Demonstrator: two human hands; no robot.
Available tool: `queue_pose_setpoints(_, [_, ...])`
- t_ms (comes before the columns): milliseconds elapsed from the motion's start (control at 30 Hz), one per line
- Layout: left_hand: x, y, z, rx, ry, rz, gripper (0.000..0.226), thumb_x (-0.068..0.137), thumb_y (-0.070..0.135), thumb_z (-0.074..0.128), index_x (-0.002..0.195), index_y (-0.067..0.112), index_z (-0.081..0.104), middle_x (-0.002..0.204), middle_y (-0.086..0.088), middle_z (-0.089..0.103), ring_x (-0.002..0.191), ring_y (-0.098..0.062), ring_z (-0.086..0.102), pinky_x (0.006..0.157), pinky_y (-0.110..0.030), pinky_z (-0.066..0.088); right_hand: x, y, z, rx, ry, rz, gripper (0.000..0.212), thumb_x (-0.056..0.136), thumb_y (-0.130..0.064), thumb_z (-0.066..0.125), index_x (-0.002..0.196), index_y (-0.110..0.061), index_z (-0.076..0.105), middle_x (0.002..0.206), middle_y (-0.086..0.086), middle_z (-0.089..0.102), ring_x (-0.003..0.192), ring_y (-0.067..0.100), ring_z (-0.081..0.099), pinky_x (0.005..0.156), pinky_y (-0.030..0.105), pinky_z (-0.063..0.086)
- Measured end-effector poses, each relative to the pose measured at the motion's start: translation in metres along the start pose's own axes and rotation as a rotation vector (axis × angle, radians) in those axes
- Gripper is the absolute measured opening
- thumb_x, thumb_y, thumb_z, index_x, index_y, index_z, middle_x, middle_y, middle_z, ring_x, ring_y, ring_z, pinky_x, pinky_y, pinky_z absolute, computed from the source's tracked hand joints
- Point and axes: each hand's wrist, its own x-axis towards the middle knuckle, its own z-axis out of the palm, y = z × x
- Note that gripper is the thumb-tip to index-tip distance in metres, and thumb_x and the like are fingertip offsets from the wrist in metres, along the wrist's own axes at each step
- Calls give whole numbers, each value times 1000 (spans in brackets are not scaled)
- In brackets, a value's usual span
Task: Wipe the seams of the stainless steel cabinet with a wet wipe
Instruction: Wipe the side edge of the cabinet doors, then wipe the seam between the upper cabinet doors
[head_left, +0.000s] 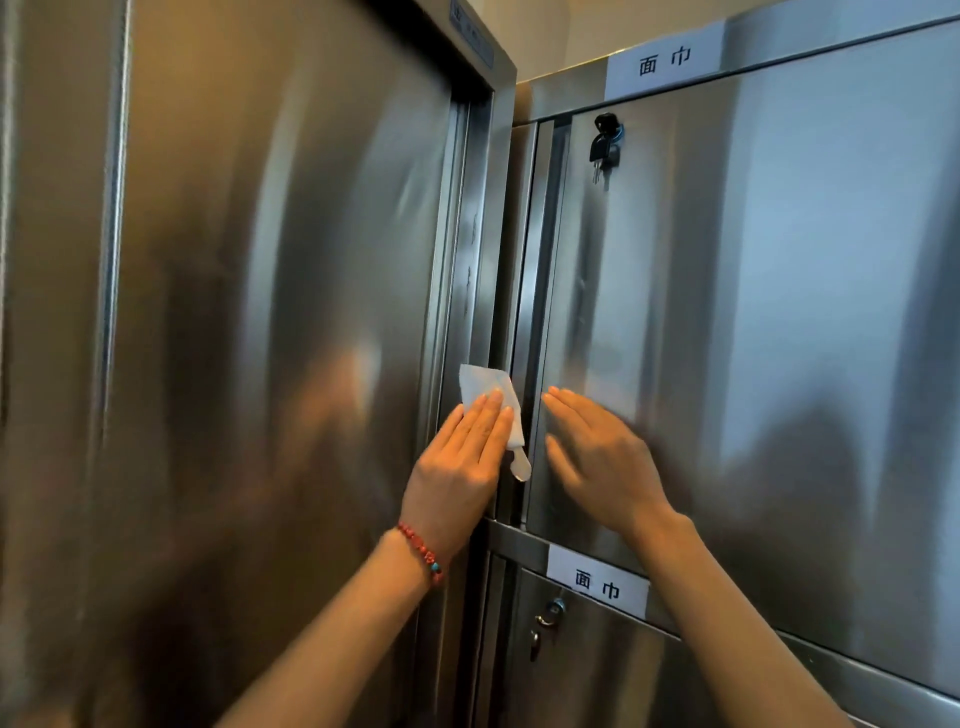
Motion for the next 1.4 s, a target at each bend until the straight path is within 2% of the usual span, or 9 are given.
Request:
queue_pose_setpoints(167, [-16, 26, -33, 69, -105, -57, 35, 81, -1, 46, 110, -5, 66, 117, -22, 62, 107, -30, 62, 84, -45, 54, -26, -11, -20, 33, -44, -18, 45, 74, -12, 78, 116, -1, 65, 115, 13, 66, 105, 26, 65, 87, 39, 51])
queue_pose_setpoints(200, [-19, 31, -40, 77, -129, -69, 33, 78, -3, 55, 110, -5, 65, 117, -23, 62, 106, -31, 62, 83, -46, 54, -31, -12, -23, 53, -68, -8, 45, 77, -14, 76, 118, -2, 64, 118, 13, 65, 107, 26, 64, 89, 38, 50])
queue_pose_setpoints(267, [-26, 41, -53, 91, -189, -106, 45, 66, -9, 74, 110, -6, 65, 116, -23, 62, 106, -32, 62, 81, -48, 54, -42, -16, -29, 108, -117, 23, 43, 84, -18, 68, 125, -6, 59, 125, 10, 61, 115, 24, 59, 94, 35, 47])
queue_pose_setpoints(433, [-44, 61, -85, 114, -318, -163, 61, 49, -3, 88, 107, -3, 68, 111, -19, 66, 102, -28, 65, 80, -44, 55, -64, -33, -36, 215, -252, 51, 47, 96, -37, 47, 140, -21, 44, 141, -5, 47, 129, 10, 45, 102, 26, 40])
queue_pose_setpoints(633, [-70, 67, -127, 164, -468, -236, 68, 42, 9, 93, 105, 0, 69, 109, -16, 68, 99, -25, 66, 78, -39, 55, -85, -69, -41, 305, -334, 31, 50, 98, -44, 39, 144, -26, 36, 147, -8, 39, 134, 7, 36, 106, 22, 32])
queue_pose_setpoints(900, [-103, 71, -202, 248, -578, -293, 75, 31, 23, 96, 100, 6, 73, 104, -9, 70, 94, -20, 68, 75, -32, 56, -106, -137, -58, 418, -354, -51, 48, 98, -42, 39, 143, -24, 38, 145, -7, 42, 133, 7, 39, 105, 20, 28])
queue_pose_setpoints(1133, [-136, 69, -283, 338, -640, -328, 74, 31, 25, 96, 99, 8, 73, 105, -8, 70, 95, -18, 68, 76, -30, 55, -117, -207, -79, 514, -420, -105, 50, 98, -45, 33, 146, -30, 30, 149, -13, 33, 135, 2, 32, 106, 19, 29])
queue_pose_setpoints(1267, [-151, 68, -329, 382, -665, -354, 74, 30, 29, 95, 99, 9, 73, 104, -8, 70, 93, -18, 68, 74, -31, 56, -128, -251, -89, 587, -517, -124, 50, 98, -49, 31, 146, -35, 26, 151, -17, 27, 137, 3, 28, 108, 22, 24])
queue_pose_setpoints(1400, [-164, 71, -367, 426, -661, -383, 76, 29, 29, 95, 98, 7, 73, 102, -10, 71, 91, -19, 69, 73, -33, 57, -137, -284, -99, 626, -536, -176, 49, 98, -49, 30, 145, -36, 28, 150, -16, 29, 136, 3, 30, 103, 19, 19])
